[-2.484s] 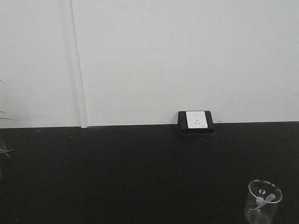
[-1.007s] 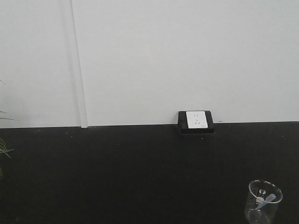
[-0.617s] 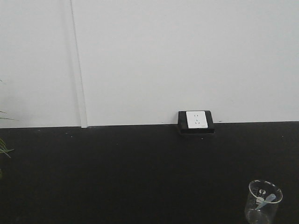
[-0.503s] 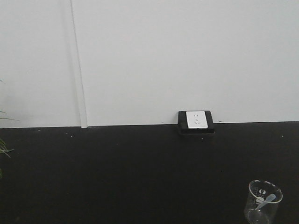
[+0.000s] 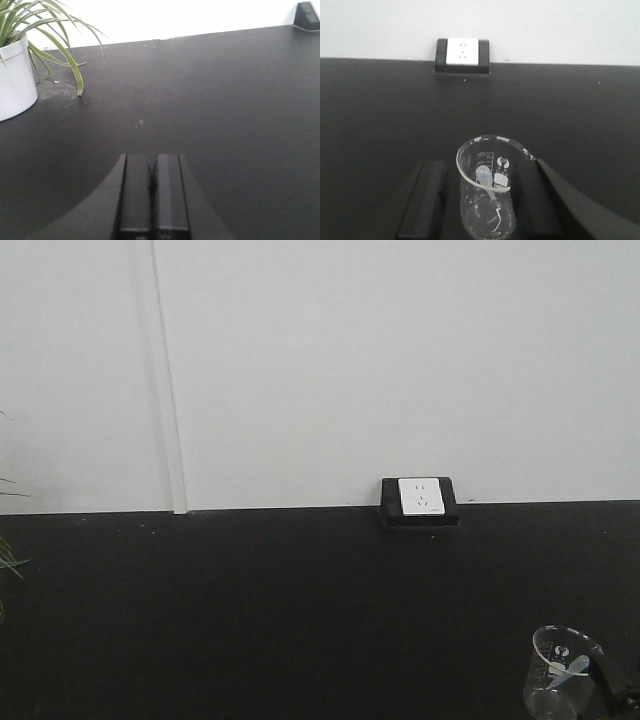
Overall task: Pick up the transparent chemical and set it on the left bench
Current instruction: 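Grip the transparent dropper in the beaker with the right gripper and lift, then raise the dropper with the right gripper clear of the beaker rim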
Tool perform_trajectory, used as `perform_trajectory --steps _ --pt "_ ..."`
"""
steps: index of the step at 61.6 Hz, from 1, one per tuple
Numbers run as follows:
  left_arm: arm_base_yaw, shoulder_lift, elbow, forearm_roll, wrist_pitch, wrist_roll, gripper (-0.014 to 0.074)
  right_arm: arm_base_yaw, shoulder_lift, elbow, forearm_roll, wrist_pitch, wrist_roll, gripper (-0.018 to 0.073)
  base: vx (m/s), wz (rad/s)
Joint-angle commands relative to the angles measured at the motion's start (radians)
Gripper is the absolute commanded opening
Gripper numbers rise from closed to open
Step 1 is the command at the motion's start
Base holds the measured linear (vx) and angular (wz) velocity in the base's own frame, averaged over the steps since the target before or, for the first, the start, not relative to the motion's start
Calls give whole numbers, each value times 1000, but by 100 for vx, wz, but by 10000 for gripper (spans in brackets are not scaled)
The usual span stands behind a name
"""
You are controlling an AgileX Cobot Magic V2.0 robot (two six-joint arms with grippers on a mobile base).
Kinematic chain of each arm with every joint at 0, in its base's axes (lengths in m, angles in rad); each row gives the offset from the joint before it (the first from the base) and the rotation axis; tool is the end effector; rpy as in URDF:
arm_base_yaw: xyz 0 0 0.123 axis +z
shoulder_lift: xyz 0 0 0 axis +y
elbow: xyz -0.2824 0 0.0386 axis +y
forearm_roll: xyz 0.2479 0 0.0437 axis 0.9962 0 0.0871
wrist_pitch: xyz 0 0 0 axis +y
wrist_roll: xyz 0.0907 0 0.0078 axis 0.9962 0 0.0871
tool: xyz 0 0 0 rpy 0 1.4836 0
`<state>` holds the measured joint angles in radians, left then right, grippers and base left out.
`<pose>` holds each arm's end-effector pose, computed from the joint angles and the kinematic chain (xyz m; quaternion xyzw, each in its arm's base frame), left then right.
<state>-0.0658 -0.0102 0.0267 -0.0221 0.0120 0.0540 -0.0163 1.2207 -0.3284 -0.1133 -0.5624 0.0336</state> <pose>0.0566 -0.0038 0.2035 0.0336 0.6852 -0.0124 0.7274 0.2172 0.0019 0.2137 -0.0367 0.7874 -0.0004 0.6153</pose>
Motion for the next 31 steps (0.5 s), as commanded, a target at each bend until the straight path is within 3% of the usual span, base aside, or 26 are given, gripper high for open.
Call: perform_trajectory --steps 1,16,31 --pt "-2 -19 16 -1 -78 -8 -3 -4 30 -33 -31 -143 4 386 0 0" --pt "-2 -19 16 -1 -78 -8 -3 -4 184 -33 -45 -296 -9 386 0 0" --pt "-2 -19 16 -1 -78 -8 -3 -4 302 -33 0 -483 -98 386 0 0"
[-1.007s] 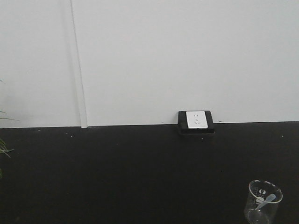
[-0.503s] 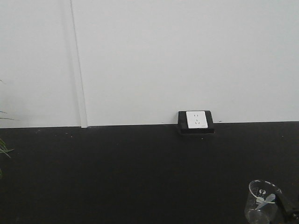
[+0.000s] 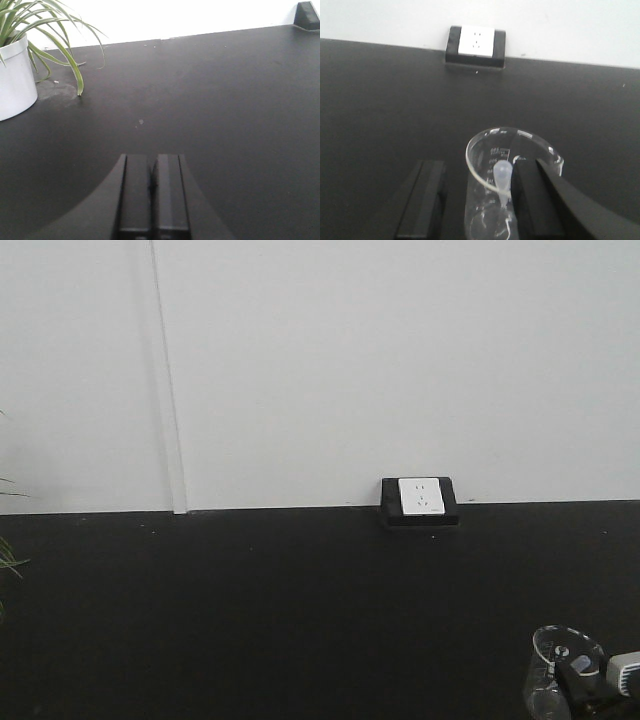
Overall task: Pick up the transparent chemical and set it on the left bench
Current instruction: 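Raise the dropper with the right gripper clear of the beaker rim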
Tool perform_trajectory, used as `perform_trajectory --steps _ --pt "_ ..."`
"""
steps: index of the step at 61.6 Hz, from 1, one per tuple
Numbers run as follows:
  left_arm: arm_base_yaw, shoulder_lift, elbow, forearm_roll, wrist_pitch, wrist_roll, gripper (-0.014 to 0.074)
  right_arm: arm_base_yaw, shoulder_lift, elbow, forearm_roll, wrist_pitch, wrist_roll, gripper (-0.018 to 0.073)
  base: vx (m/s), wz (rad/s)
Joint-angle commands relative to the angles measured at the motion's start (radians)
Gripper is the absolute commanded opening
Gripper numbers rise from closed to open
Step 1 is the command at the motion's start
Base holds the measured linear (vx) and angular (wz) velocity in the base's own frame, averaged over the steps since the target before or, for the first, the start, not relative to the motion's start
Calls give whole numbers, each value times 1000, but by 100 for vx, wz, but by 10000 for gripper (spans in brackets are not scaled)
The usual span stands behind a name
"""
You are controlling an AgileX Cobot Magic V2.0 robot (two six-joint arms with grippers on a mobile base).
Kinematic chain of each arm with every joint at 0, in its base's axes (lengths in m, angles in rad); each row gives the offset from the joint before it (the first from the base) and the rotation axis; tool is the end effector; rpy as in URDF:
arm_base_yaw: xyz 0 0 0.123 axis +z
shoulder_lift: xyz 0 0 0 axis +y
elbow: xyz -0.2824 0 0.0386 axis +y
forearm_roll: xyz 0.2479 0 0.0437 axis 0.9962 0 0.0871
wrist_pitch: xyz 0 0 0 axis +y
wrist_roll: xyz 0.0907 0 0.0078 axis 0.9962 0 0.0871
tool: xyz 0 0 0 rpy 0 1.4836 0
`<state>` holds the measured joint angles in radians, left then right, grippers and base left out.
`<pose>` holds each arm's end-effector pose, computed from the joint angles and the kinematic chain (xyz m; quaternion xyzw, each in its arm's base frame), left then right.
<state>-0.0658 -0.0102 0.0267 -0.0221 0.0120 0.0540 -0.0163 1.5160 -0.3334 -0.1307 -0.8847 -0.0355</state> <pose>0.0566 -0.0038 0.2035 0.0336 0.6852 -0.0124 0.7274 0.2459 0.0052 0.1747 -0.0714 0.7752 -0.0030 0.6276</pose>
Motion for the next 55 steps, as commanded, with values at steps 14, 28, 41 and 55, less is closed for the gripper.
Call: perform_trajectory --steps 14,28,41,55 --pt "-2 -19 16 -1 -78 -8 -3 -4 82 -29 54 -203 -28 386 0 0" --pt "-2 -19 16 -1 -78 -8 -3 -4 135 -41 51 -275 -28 386 0 0" --pt "-2 -19 16 -1 -78 -8 -3 -4 149 -99 50 -203 -25 386 0 0" --pt "-2 -19 16 -1 -78 -8 -3 -4 149 -108 51 -181 -29 351 0 0"
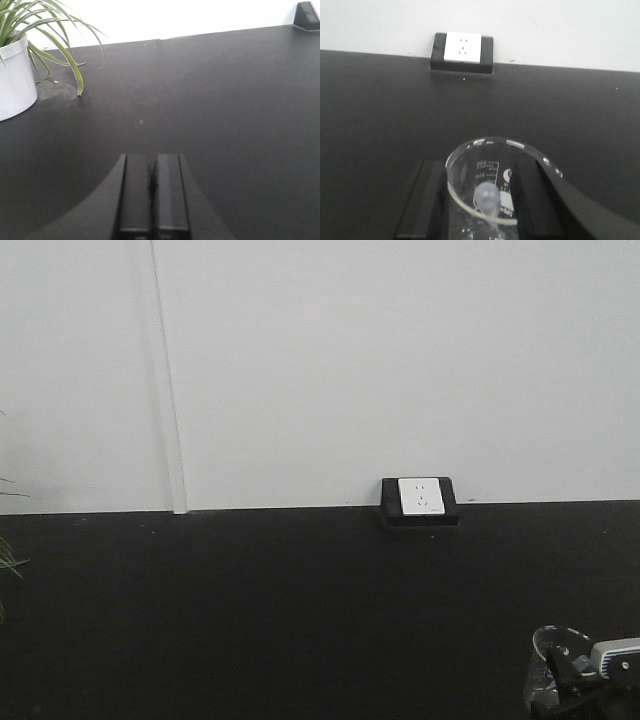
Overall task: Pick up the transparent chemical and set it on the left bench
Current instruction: 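Raise the dropper with the right gripper clear of the beaker rim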
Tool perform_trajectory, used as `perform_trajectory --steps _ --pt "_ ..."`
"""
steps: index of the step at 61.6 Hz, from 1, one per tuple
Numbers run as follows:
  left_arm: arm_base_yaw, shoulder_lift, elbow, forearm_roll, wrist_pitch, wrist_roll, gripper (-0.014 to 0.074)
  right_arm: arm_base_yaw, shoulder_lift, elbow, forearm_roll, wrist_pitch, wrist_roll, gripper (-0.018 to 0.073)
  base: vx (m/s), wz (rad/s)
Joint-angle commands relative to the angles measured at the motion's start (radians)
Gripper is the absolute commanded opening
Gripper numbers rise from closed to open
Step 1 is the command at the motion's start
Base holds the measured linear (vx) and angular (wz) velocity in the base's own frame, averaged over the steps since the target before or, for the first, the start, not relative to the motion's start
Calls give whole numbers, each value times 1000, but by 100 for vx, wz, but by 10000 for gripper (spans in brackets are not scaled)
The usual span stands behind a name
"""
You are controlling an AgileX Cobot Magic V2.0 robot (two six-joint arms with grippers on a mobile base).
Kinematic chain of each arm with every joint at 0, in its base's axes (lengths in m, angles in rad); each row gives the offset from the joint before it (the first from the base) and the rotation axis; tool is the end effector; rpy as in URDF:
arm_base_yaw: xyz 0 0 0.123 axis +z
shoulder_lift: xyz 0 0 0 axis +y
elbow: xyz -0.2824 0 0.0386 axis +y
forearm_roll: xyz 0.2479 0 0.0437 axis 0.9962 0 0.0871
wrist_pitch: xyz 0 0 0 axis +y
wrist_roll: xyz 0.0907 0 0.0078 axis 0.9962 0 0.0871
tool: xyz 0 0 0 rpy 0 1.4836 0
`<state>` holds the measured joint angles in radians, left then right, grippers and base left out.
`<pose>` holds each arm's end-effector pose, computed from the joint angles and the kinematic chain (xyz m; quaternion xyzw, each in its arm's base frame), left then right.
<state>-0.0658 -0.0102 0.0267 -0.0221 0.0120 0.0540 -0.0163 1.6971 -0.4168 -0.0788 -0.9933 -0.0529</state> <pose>0.0566 -0.0038 0.2035 0.0336 0.6852 -0.0124 0.7274 0.2758 0.0015 0.1550 -0.0517 0.7727 -0.0100 0.6326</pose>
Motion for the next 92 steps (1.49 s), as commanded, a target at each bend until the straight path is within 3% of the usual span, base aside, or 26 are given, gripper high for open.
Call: perform_trajectory --steps 1,36,45,66,79,80,92 --pt "-2 -19 16 -1 -78 -8 -3 -4 -32 -24 -1 -72 -13 344 0 0" --pt "-2 -19 16 -1 -78 -8 -3 -4 -85 -22 -1 -68 -59 15 0 0" --pt "-2 -19 16 -1 -78 -8 -3 -4 -211 -22 -1 0 -58 -10 0 0" --pt "-2 -19 16 -1 -78 -8 -3 -4 -668 -22 -2 433 -28 -8 0 0" --pt "-2 -19 16 -1 -78 -8 -3 -4 -915 -22 -6 822 53 -8 0 0" --pt "-2 -19 16 -1 -78 -8 -3 -4 -995 -22 -6 907 53 -8 0 0" --pt "-2 -19 16 -1 -78 -8 -3 -4 -1128 -22 -5 1087 53 -8 0 0"
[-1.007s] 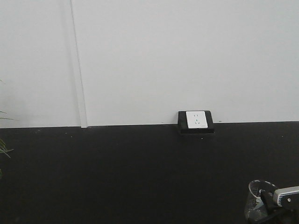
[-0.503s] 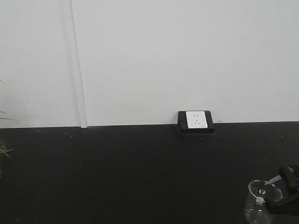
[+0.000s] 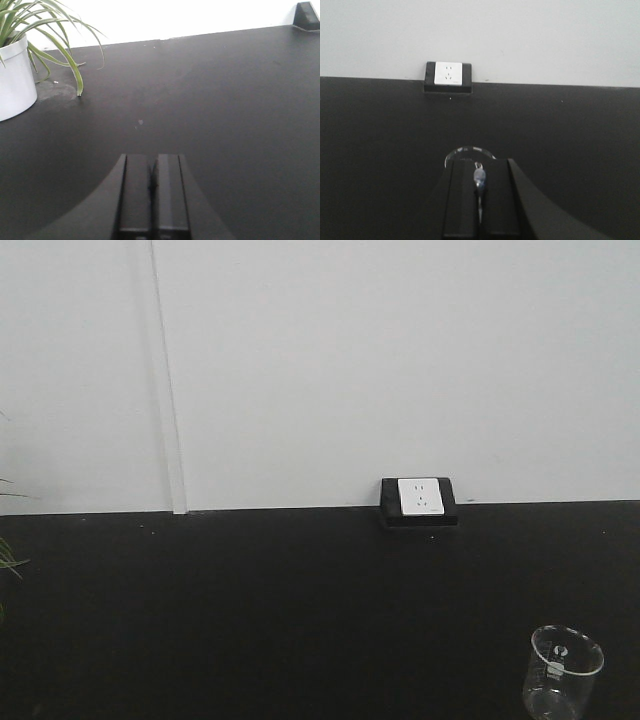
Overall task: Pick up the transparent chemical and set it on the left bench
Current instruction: 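Raise the dropper with the right gripper clear of the beaker rim, then back the base away from the bench, holding the dropper in the right gripper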
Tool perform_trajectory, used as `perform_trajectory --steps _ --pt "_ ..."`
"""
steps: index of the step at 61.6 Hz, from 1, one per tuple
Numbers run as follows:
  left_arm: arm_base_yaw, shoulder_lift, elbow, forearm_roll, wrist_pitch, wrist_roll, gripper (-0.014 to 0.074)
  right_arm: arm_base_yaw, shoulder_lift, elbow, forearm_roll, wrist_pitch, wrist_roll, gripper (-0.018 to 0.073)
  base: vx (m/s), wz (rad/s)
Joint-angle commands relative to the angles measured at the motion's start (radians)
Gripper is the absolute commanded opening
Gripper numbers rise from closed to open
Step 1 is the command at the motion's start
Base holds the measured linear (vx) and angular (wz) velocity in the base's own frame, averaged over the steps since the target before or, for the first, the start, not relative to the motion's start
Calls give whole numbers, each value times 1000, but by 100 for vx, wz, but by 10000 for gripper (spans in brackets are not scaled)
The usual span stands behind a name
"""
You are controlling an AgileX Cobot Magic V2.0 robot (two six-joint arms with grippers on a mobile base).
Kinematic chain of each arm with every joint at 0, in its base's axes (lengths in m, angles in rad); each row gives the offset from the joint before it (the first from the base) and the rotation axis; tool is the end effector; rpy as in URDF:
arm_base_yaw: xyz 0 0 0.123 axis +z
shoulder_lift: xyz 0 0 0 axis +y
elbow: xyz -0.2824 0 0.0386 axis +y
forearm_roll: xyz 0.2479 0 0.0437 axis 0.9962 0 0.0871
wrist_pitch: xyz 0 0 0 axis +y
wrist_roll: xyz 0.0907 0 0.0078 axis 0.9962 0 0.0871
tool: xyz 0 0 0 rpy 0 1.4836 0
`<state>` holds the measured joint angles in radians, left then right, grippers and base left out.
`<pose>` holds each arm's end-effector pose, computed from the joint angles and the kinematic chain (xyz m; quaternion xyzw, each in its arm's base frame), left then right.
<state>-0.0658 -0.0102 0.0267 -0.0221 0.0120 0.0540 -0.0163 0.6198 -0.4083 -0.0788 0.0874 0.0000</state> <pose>0.0566 -0.0038 0.2035 0.0336 0.6852 -0.0124 0.7274 0.1330 -0.0028 0.2899 -0.0220 0.7775 -0.0325 0.6277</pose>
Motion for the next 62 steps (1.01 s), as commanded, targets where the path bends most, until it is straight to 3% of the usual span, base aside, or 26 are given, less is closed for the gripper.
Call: perform_trajectory --steps 1,19,62 --pt "-2 -19 16 -1 -78 -8 -3 -4 -60 -31 -5 25 0 -8 0 0" --pt "-2 -19 16 -1 -78 -8 -3 -4 -186 -31 2 174 0 -8 0 0" --pt "-2 -19 16 -1 -78 -8 -3 -4 -192 -31 2 185 0 -8 0 0"
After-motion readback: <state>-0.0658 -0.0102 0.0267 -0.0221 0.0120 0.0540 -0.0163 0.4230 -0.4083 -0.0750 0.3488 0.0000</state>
